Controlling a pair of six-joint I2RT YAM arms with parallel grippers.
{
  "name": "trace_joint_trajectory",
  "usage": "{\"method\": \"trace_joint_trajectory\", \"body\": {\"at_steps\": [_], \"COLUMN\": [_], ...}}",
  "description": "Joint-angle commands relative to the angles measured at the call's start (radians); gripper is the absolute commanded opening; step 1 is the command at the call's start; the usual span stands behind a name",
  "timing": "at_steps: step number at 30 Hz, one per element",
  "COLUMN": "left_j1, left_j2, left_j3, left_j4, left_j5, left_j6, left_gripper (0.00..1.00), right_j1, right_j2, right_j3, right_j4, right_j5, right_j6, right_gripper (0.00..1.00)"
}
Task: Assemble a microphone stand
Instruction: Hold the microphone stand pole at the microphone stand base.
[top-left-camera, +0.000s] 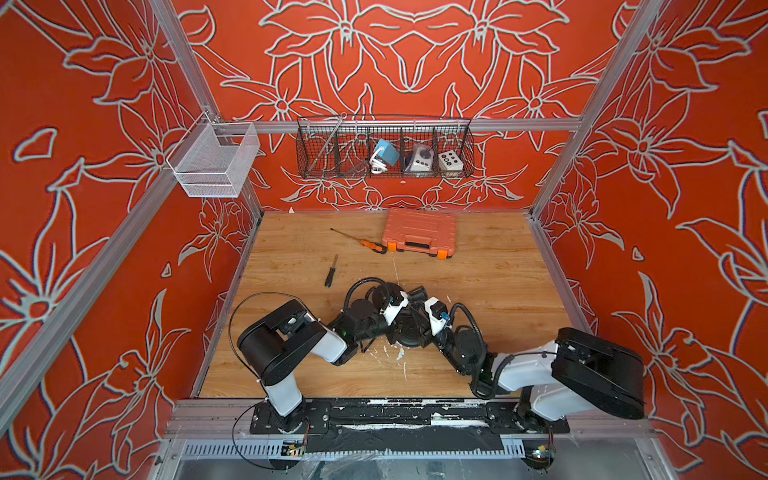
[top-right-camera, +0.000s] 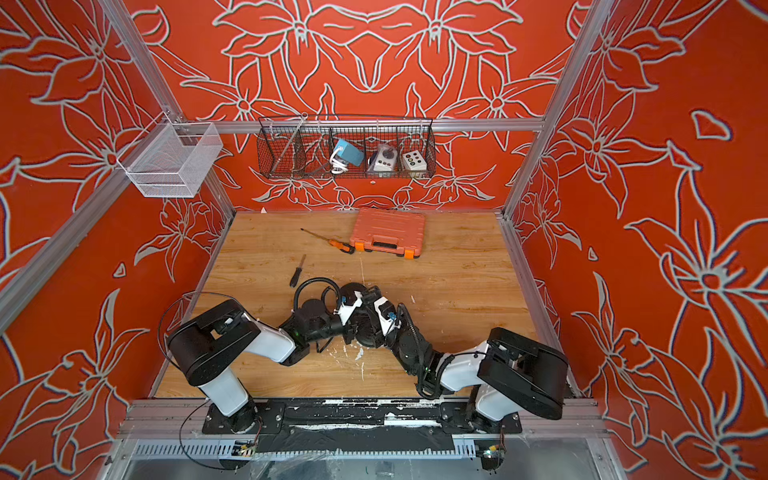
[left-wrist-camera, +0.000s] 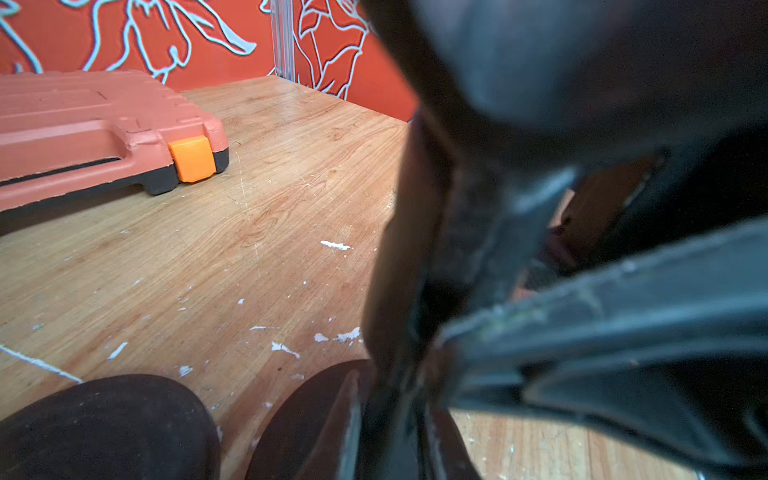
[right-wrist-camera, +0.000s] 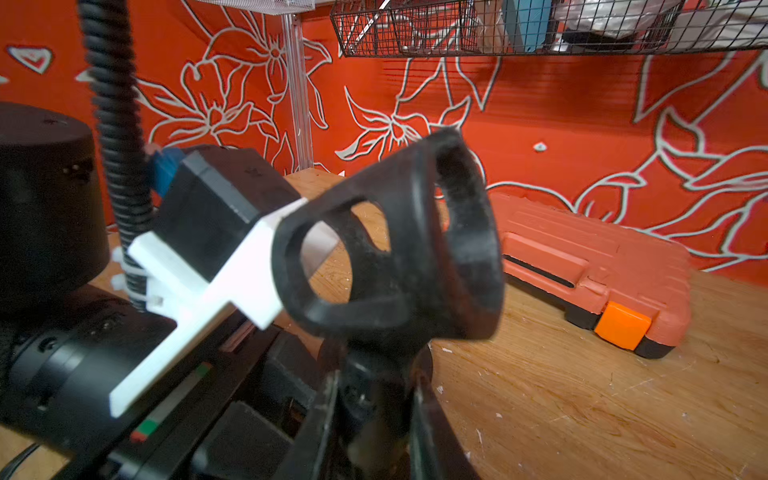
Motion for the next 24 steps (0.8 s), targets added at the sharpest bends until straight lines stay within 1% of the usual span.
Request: {"method": "trace_joint_trajectory", "body": {"at_steps": [1, 2, 4, 5, 6, 8, 14, 15, 16, 20, 22, 24], "left_j1": [0.033, 0.033, 0.033, 0.032, 0.031, 0.027, 0.018, 0.016, 0.016, 0.015, 0.013, 0.013], "left_j2": [0.002, -0.001, -0.005, -0.005, -0.002, 0.008, 0.060, 0.070, 0.075, 0.077, 0.084, 0.093], "left_j3": [0.046, 0.043, 0.034, 0.030, 0.023, 0.010, -0.028, -0.026, -0.024, -0.011, -0.011, -0.014], "left_j4": [0.088, 0.077, 0.050, 0.040, 0.032, 0.032, 0.072, 0.081, 0.083, 0.051, 0.044, 0.059], "left_j5": [-0.068, -0.070, -0.069, -0.068, -0.070, -0.069, -0.093, -0.093, -0.093, -0.093, -0.099, -0.100], "left_j6": [-0.009, -0.002, 0.016, 0.025, 0.029, 0.036, 0.047, 0.049, 0.052, 0.071, 0.082, 0.077], "left_gripper": [0.15, 0.14, 0.10, 0.09, 0.07, 0.06, 0.01, 0.01, 0.01, 0.01, 0.01, 0.01], "right_j1": [-0.005, -0.011, -0.027, -0.035, -0.046, -0.079, -0.243, -0.269, -0.293, -0.358, -0.383, -0.394], "right_j2": [-0.013, -0.032, -0.086, -0.116, -0.154, -0.244, -0.592, -0.650, -0.705, -0.829, -0.834, -0.803], "right_j3": [-0.056, -0.056, -0.058, -0.060, -0.061, -0.058, -0.061, -0.066, -0.072, -0.068, -0.067, -0.060], "right_j4": [-0.236, -0.261, -0.331, -0.362, -0.410, -0.526, -0.883, -0.924, -0.942, -1.032, -1.028, -1.004], "right_j5": [-0.119, -0.139, -0.189, -0.213, -0.240, -0.313, -0.563, -0.598, -0.631, -0.665, -0.689, -0.699], "right_j6": [0.008, 0.002, -0.024, -0.036, -0.054, -0.094, -0.190, -0.197, -0.197, -0.188, -0.174, -0.156], "right_gripper": [0.00, 0.00, 0.10, 0.12, 0.21, 0.28, 0.38, 0.45, 0.48, 0.51, 0.52, 0.51]}}
